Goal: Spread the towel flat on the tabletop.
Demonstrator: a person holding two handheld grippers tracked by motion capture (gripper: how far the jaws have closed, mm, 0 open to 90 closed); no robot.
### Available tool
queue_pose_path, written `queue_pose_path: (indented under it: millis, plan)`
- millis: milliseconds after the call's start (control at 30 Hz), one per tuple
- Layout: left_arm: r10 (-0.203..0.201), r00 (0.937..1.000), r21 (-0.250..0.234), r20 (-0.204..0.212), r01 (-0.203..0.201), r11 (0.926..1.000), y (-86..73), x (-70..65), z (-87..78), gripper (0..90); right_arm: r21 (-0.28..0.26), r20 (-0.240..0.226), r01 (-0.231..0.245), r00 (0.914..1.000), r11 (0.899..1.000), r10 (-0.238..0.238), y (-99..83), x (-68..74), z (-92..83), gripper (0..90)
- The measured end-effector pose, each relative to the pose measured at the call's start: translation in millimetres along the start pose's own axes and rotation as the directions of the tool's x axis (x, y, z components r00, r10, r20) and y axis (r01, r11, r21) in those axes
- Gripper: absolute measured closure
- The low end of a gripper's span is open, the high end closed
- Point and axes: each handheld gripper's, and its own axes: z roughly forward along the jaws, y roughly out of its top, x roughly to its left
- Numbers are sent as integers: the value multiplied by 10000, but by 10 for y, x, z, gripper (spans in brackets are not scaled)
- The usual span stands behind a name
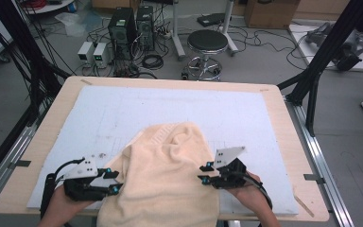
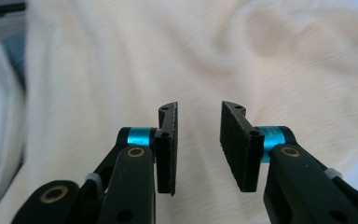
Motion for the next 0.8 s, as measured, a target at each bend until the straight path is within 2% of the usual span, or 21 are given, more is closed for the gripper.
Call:
queue_pose_path:
  millis: [33, 67, 133, 233, 333, 367, 467, 533, 567, 600, 633, 700, 767, 800]
  plan:
    - [-233, 9995, -149, -210, 230, 9996, 19, 67, 21, 549, -100, 91, -56, 9999, 9999, 57, 39, -54, -10, 665]
    - [-250, 9992, -162, -322, 245, 9996, 29, 114, 32, 549, -287, 369, -35, 9993, 9996, 46, 88, -123, -10, 649]
    - [-506, 9962, -237, -707, 490, 9985, 39, 225, 80, 552, -309, 558, -68, 9984, 9995, 85, 144, -242, 15, 641]
    - [-789, 9920, -214, -985, 771, 9968, 50, 367, 171, 574, -246, 863, -75, 9962, 9997, 96, 176, -445, 122, 620]
    - [-883, 9899, -166, -1109, 870, 9961, 72, 457, 247, 574, -112, 921, -367, 9950, 9993, 375, 133, -615, 260, 614]
    - [-927, 9895, -91, -1109, 923, 9957, 75, 480, 276, 573, -30, 892, -510, 9947, 9987, 510, 110, -661, 305, 610]
    - [-1040, 9890, 576, -1052, 1105, 9922, 47, 551, 378, 546, 326, 918, -916, 9919, 9953, 882, 49, -747, 409, 607]
    - [-1230, 9884, 1008, -891, 1318, 9861, 4, 587, 428, 523, 577, 935, -1001, 9911, 9933, 945, 21, -768, 451, 621]
    - [-1239, 9888, 1188, -827, 1332, 9839, -20, 597, 444, 516, 893, 980, -1140, 9896, 9895, 1052, 2, -771, 480, 646]
    - [-1310, 9885, 1342, -759, 1403, 9810, -43, 604, 459, 513, 935, 957, -1275, 9883, 9874, 1186, -22, -775, 501, 668]
    - [-1260, 9897, 1418, -675, 1346, 9807, -63, 611, 457, 508, 766, 844, -1540, 9855, 9851, 1475, -42, -786, 497, 685]
    - [-1213, 9911, 1289, -545, 1275, 9834, -88, 622, 440, 511, 560, 811, -1682, 9832, 9842, 1634, -74, -802, 489, 737]
    - [-1317, 9907, 1239, -327, 1348, 9831, -108, 659, 416, 522, 586, 671, -1639, 9848, 9847, 1599, -89, -811, 467, 841]
    - [-1350, 9903, 1243, -345, 1382, 9826, -116, 671, 401, 543, 620, 627, -1606, 9856, 9851, 1568, -91, -809, 458, 857]
